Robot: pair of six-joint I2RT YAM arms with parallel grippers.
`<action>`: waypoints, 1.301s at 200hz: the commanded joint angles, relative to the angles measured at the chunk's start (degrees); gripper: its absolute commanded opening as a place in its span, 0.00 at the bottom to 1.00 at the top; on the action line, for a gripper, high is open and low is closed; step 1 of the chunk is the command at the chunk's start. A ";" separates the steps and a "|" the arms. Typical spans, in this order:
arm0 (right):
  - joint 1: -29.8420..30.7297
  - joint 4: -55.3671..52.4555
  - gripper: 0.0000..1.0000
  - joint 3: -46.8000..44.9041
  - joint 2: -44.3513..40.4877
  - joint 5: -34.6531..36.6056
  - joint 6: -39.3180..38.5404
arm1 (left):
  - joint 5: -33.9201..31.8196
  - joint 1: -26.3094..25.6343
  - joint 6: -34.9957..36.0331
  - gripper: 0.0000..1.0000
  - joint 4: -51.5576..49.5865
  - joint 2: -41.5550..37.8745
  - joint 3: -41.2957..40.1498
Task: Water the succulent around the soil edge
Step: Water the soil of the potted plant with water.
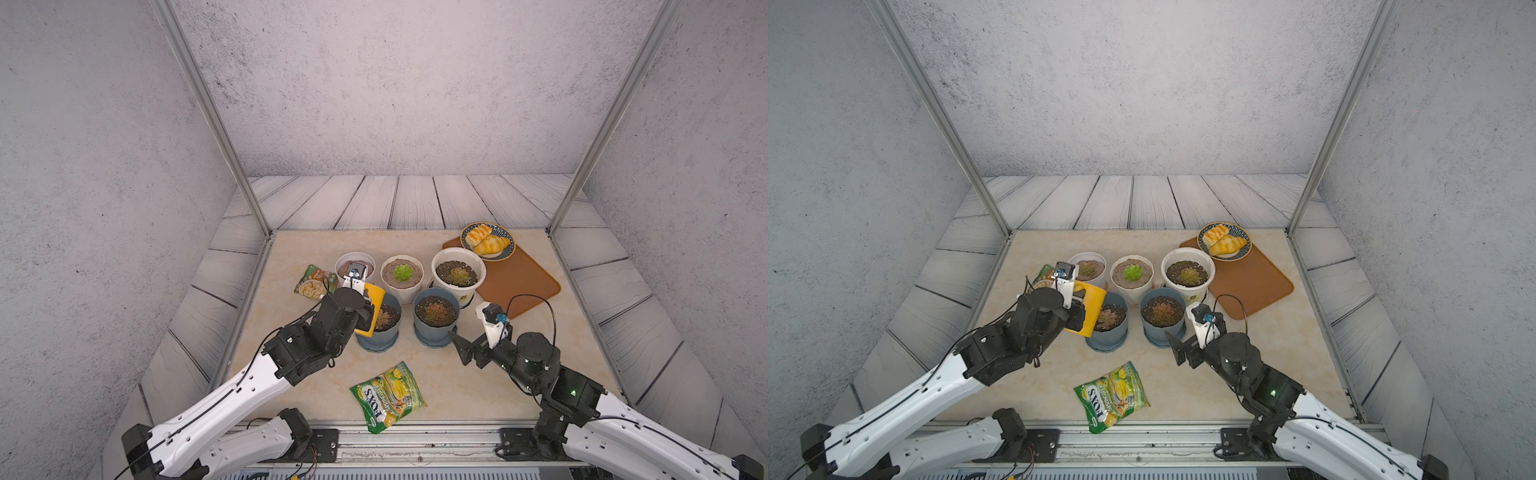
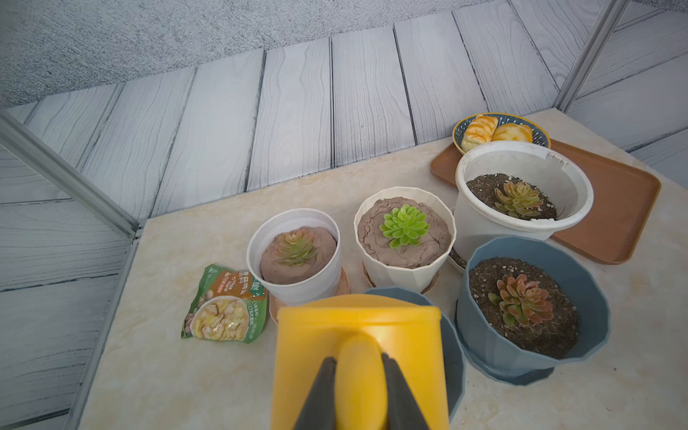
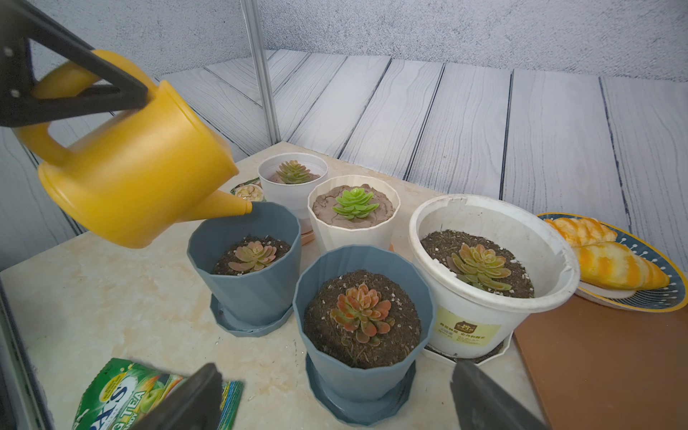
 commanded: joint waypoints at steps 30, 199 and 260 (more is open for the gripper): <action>0.22 0.11 0.99 1.52 0.24 0.15 0.42 | -1.27 0.47 -2.41 0.00 -4.59 -3.16 -0.62; 0.23 -0.16 0.99 1.52 -0.20 -0.01 0.58 | 11.34 0.43 -2.39 0.00 -17.39 -2.30 7.95; 0.22 -0.33 0.99 1.60 -0.24 0.16 0.58 | 13.88 0.43 -3.03 0.00 -13.31 -0.66 8.42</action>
